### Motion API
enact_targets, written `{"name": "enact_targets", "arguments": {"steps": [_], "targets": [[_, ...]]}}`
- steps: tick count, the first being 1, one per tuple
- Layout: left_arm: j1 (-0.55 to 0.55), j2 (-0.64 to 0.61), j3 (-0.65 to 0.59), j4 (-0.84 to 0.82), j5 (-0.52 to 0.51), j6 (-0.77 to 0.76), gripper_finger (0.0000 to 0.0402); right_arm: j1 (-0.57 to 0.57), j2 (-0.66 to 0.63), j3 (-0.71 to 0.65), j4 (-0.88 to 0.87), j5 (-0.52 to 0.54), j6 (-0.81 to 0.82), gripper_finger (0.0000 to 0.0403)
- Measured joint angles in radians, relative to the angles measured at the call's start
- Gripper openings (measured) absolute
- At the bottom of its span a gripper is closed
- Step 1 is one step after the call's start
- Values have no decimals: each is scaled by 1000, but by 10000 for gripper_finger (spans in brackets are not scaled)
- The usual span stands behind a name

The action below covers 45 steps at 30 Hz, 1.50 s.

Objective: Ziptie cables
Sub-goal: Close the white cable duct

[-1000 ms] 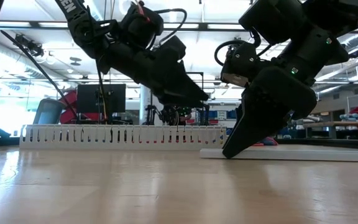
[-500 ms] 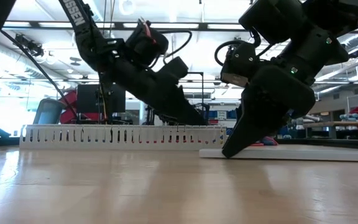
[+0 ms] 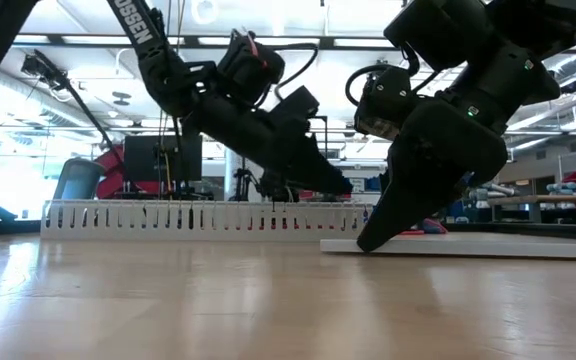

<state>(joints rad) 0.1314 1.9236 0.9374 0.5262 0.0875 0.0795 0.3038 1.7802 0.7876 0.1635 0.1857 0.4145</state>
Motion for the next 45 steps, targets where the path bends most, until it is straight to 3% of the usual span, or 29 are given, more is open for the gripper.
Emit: {"name": "enact_targets", "arguments": {"steps": [6,13,24,45], "targets": [[20,2,5,-56,-39,22,344,0,0,0,0,-4,0,226],[38,54,5,-64,-12,15,337,0,0,0,0,-5,-4,227],[33,93,5,67,4,-13,313,0,0,0,-1,-6,3,226],[31,142,60,80,35,-5,311,0,0,0,-3,-6,4,227]]}}
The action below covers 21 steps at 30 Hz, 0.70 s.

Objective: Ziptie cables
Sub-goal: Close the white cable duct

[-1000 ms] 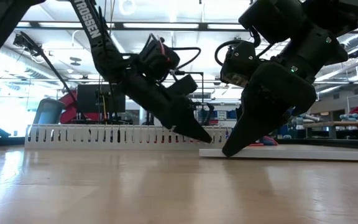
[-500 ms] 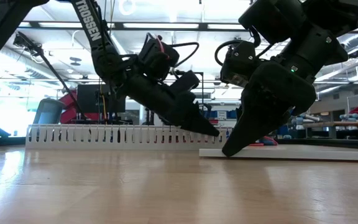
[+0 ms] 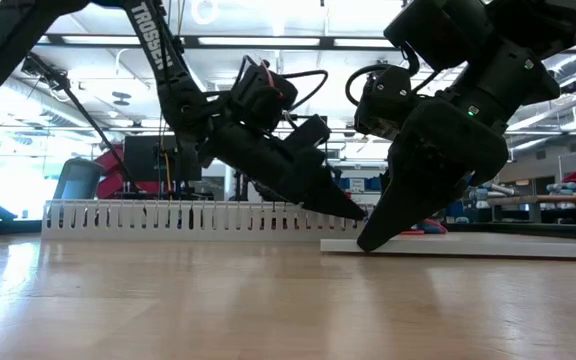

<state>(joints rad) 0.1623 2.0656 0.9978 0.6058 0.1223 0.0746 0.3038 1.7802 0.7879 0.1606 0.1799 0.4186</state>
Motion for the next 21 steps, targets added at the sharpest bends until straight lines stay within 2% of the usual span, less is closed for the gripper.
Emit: {"name": "enact_targets", "arguments": {"steps": [5,15,21], "targets": [[0,1,1,1,0,0,301,1,0,0,-3,1,0,226],[0,1,1,-18,0,1,248,1,0,0,-8,0,-1,223],[0,0,2,-27,0,1,240,1,0,0,-15,0,3,225]]}}
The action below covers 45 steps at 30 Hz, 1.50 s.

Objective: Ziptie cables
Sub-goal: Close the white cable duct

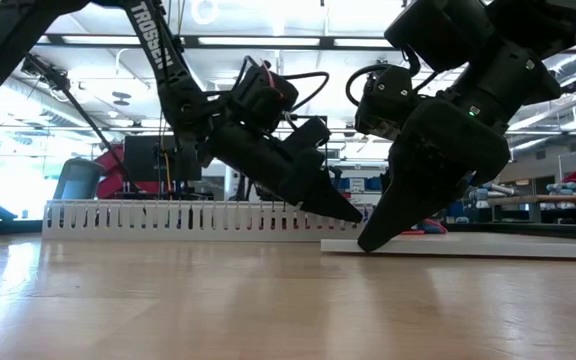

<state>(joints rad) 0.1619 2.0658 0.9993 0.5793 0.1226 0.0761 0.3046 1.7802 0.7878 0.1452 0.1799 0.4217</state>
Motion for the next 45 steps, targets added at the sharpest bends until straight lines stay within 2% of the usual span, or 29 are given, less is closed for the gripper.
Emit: {"name": "enact_targets", "arguments": {"steps": [10,18,22,31,45], "targets": [[0,-27,3,-97,15,25,240,0,-17,-1,-26,-2,3,225],[0,-77,-1,-220,45,78,239,-10,-87,-3,-86,7,0,225],[-1,-79,-13,-223,62,78,239,-24,-120,-3,-108,12,-5,226],[-12,-79,-34,-226,171,71,239,-69,-184,-2,-172,36,-36,226],[-47,-78,-35,-282,202,74,239,-176,-212,-1,-220,29,-89,226]]}}
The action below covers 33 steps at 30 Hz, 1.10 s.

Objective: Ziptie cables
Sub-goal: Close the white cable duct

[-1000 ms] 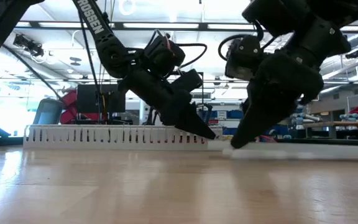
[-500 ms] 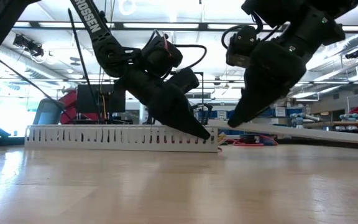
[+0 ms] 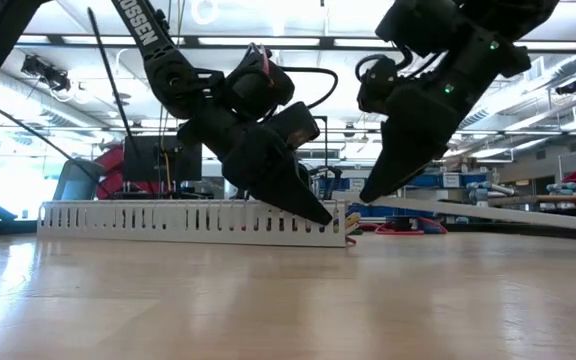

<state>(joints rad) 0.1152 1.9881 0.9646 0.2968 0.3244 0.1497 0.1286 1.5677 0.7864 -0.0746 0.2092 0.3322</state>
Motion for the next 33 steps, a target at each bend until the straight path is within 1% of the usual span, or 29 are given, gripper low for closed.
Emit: {"name": "enact_targets", "arguments": {"steps": [5,15,18,23,27,33], "targets": [[0,1,-1,6,1,0,239,-14,0,1,45,-80,-22,226],[0,3,-3,26,-1,0,239,-18,0,1,43,-83,-40,226],[0,3,-3,38,-2,-1,239,-27,0,1,43,-110,-46,227],[0,3,-2,51,-5,-4,239,-28,1,1,33,-118,-47,227],[0,3,-2,57,-6,-5,239,-28,1,1,18,-146,-46,228],[0,3,-2,57,-7,-9,239,-30,1,2,10,-131,-47,228]]}}
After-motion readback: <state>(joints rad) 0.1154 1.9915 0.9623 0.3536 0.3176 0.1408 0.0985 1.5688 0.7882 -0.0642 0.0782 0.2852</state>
